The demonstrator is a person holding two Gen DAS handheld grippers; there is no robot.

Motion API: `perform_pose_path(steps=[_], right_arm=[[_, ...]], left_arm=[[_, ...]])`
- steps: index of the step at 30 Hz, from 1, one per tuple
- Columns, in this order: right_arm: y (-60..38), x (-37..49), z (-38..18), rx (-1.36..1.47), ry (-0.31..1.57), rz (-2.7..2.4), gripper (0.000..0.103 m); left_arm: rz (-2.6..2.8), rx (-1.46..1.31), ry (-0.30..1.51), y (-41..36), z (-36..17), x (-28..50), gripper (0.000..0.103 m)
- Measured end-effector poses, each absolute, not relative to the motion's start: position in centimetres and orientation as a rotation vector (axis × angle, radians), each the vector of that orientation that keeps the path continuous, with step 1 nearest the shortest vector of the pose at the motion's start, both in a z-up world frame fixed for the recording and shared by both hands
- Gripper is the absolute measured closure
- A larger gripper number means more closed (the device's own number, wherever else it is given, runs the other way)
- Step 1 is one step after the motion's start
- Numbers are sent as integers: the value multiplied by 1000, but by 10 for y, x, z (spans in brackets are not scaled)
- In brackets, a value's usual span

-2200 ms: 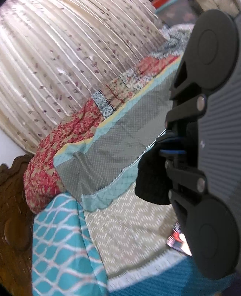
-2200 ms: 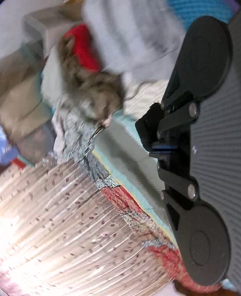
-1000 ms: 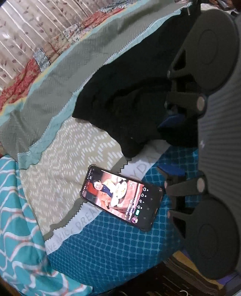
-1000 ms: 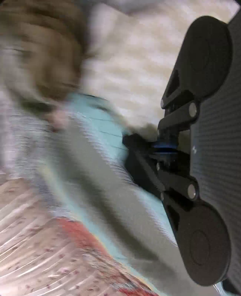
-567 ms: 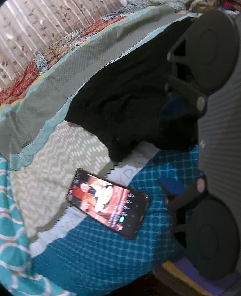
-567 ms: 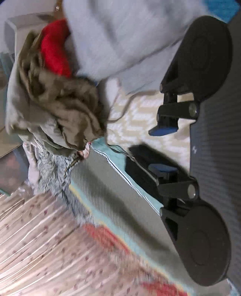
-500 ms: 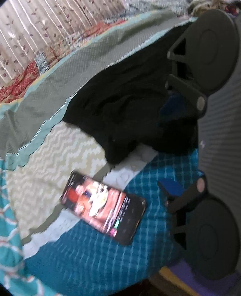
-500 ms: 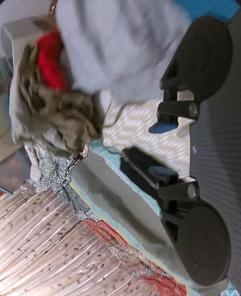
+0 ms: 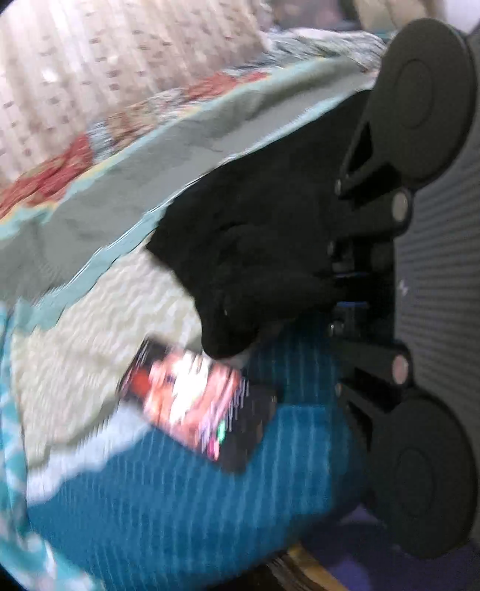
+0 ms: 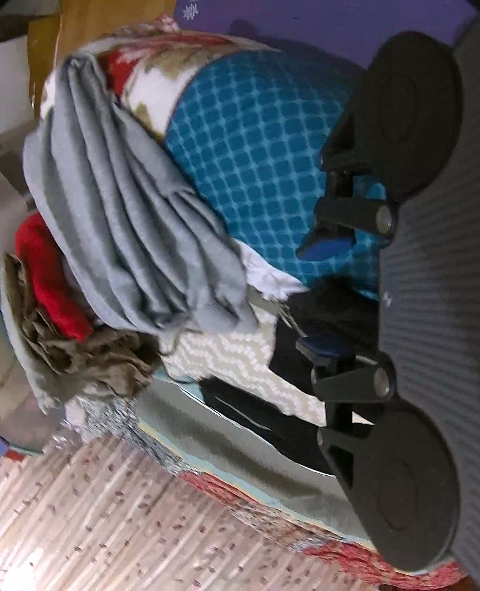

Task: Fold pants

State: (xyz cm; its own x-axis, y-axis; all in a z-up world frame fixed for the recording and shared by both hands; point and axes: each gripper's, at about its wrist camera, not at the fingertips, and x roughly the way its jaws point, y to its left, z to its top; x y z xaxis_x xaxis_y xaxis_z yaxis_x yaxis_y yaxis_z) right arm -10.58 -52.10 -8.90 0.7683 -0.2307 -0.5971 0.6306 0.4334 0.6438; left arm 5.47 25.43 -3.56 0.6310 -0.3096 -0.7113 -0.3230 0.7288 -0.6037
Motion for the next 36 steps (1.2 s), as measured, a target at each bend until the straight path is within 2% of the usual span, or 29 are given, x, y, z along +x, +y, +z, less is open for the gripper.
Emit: perform_pose_path(steps=[7,8,10,12,15,17,21,25,28,29,30,31,32,36], right_arm=[[-503,-90,-101,945,509,-525,54],[-499,-85,-99,905,520,-535,58],[-495,-81,-97,844,548,-558,75],[-497,-81,-96,824,554,-574,86],[-494,-93,-83,765,499,-622,93],[-495,-114,-63,719,403,-666,94],[-513,-152,-50,691,306,-804,94],[-534,-152,-89,768,450,-872,93],[-533,-150,-106,806,473,-888,86],[-533,-151,-105,806,462,-884,78],[-534,-151,-102,803,454,-879,65],[-534,-152,-97,790,436,-894,61],[-532,-154,-91,767,408,-931,59],[-516,-158,-64,700,300,-981,59]], left_arm=[[63,-883,960,286,-65,20,94],[63,-872,962,283,-66,21,94],[64,-836,960,277,-64,25,94],[55,-824,958,276,-62,29,94],[34,-836,953,278,-53,29,94],[2,-838,956,278,-52,28,94],[-72,-800,1012,257,-62,27,93],[-30,-734,1086,238,-83,33,90],[-17,-755,1093,244,-86,31,81],[-19,-763,1090,248,-86,29,79],[-22,-770,1088,252,-85,27,78],[-25,-775,1088,254,-85,26,77],[-23,-777,1090,257,-83,25,72],[-27,-778,1018,273,-60,16,71]])
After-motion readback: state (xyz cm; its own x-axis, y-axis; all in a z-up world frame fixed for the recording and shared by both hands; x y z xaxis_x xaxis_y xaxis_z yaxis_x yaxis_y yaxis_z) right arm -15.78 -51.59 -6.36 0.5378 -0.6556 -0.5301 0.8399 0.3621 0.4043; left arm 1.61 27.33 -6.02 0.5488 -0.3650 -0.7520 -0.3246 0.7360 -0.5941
